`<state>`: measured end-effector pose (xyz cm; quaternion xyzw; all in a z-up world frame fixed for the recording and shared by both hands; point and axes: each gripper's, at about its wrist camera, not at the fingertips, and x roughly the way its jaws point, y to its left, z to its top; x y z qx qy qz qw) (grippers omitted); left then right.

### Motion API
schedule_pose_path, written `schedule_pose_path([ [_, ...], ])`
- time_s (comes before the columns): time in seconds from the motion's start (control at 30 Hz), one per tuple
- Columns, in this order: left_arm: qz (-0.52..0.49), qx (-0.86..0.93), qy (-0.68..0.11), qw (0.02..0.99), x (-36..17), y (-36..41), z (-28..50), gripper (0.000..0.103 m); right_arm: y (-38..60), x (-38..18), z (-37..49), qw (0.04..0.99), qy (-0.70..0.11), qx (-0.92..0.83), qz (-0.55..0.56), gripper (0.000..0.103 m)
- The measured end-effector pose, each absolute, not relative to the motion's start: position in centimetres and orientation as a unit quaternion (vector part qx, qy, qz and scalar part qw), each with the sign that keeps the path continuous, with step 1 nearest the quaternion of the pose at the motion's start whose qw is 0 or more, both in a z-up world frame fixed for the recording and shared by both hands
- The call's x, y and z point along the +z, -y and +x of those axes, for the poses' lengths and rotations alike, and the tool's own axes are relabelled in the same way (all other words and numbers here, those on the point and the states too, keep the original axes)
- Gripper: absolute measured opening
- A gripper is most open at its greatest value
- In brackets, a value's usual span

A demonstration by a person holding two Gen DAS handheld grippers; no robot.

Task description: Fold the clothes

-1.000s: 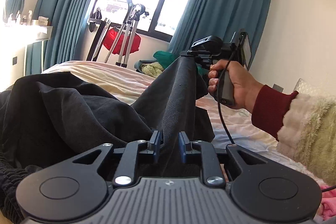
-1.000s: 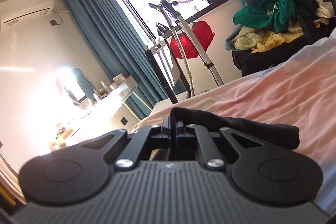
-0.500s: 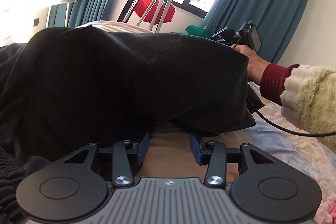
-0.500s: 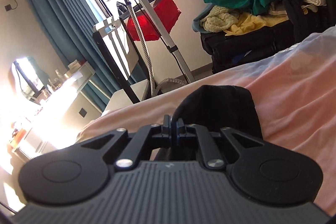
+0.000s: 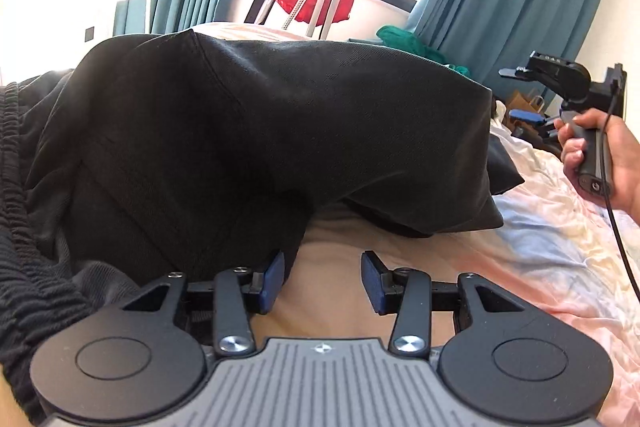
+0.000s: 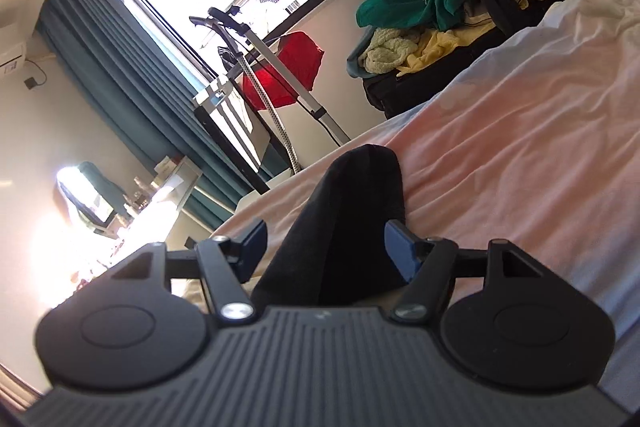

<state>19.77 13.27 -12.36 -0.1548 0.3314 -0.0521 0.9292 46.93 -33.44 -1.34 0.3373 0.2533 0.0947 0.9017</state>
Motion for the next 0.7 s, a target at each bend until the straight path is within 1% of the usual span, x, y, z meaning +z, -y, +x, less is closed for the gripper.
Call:
schedule_pose_path([
  [0.07,-0.184,-0.058,-0.332,0.923,-11.7,-13.5,18.4,0.048,33.7,-2.0,44.8,0.894,-0.270,0.088,0.346,0.068],
  [0.1,-0.200,-0.056,-0.344,0.916,-11.6,-13.8,17.9,0.053,33.8,-2.6,43.8,0.890,-0.281,0.082,0.349,0.068],
  [0.17,-0.245,-0.049,-0.381,0.890,-11.7,-14.5,16.9,0.061,33.8,-4.0,41.8,0.881,-0.304,0.070,0.356,0.068],
  [0.27,-0.351,-0.051,-0.418,0.836,-13.5,-16.7,16.0,0.060,34.0,-7.0,40.2,0.853,-0.339,0.055,0.394,0.068],
  [0.33,-0.399,-0.045,-0.429,0.809,-14.5,-17.8,15.3,0.060,33.9,-8.6,40.2,0.832,-0.343,0.066,0.431,0.068],
  [0.5,-0.474,-0.027,-0.421,0.773,-16.2,-19.9,15.5,0.068,33.0,-12.0,40.8,0.783,-0.334,0.104,0.514,0.068],
  [0.57,-0.496,-0.027,-0.410,0.765,-16.6,-20.5,15.5,0.071,32.6,-12.0,41.6,0.790,-0.315,0.104,0.515,0.066],
  [0.6,-0.507,-0.024,-0.405,0.760,-16.8,-20.8,15.5,0.071,32.4,-12.0,42.0,0.795,-0.306,0.100,0.514,0.053],
  [0.63,-0.525,-0.017,-0.396,0.753,-17.2,-21.3,15.3,0.071,32.3,-11.7,42.3,0.805,-0.299,0.084,0.505,0.029],
  [0.67,-0.546,-0.010,-0.386,0.744,-17.5,-21.8,15.2,0.071,32.1,-11.4,42.4,0.817,-0.293,0.073,0.492,0.019],
  [0.7,-0.569,-0.006,-0.379,0.730,-17.8,-22.4,15.0,0.071,31.9,-10.5,42.2,0.839,-0.275,0.058,0.467,0.014],
])
